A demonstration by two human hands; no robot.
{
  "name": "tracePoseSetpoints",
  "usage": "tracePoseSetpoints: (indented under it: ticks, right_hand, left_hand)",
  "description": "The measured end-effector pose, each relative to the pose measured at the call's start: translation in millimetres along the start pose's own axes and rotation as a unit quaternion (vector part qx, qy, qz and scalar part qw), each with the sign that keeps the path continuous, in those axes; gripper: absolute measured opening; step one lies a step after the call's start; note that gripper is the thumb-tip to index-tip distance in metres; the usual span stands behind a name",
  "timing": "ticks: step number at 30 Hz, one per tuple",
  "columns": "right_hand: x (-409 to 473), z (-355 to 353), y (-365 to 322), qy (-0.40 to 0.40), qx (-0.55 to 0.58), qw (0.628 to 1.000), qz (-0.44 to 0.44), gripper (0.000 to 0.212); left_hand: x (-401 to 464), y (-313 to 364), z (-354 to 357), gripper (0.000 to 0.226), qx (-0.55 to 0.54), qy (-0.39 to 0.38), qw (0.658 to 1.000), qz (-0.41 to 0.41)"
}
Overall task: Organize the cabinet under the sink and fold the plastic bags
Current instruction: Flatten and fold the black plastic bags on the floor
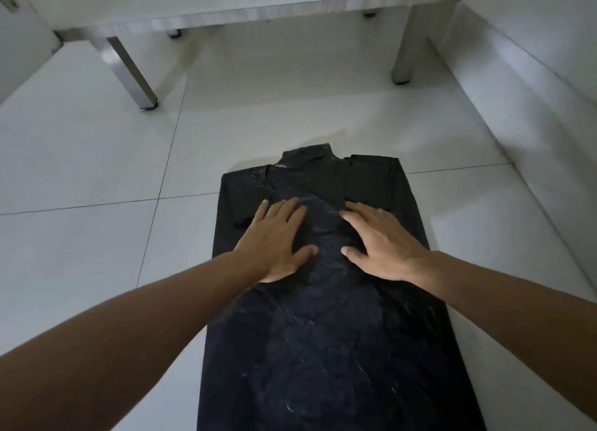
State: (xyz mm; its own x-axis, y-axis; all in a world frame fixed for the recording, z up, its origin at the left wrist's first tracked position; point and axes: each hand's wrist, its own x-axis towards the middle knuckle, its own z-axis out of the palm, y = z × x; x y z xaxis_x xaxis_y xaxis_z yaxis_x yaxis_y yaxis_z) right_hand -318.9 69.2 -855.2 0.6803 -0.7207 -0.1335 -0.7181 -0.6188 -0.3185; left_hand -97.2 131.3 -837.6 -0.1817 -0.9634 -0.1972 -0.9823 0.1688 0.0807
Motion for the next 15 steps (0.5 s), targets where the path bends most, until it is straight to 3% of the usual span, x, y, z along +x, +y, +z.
tracePoseSetpoints:
  ticks: [7, 15]
  right_hand:
    - [-74, -2, -25, -0.024, -0.003, 0.996, -0.082, 0.044]
    - [-133, 10, -52, -0.128, 0.003, 0.986, -0.105, 0.046]
  left_hand:
    - [-94, 38, 6, 0.093, -0.014, -0.056, 0.995, 0.086]
    - [-162, 72, 37, 0.11, 0.048, -0.13, 0.983, 0.123]
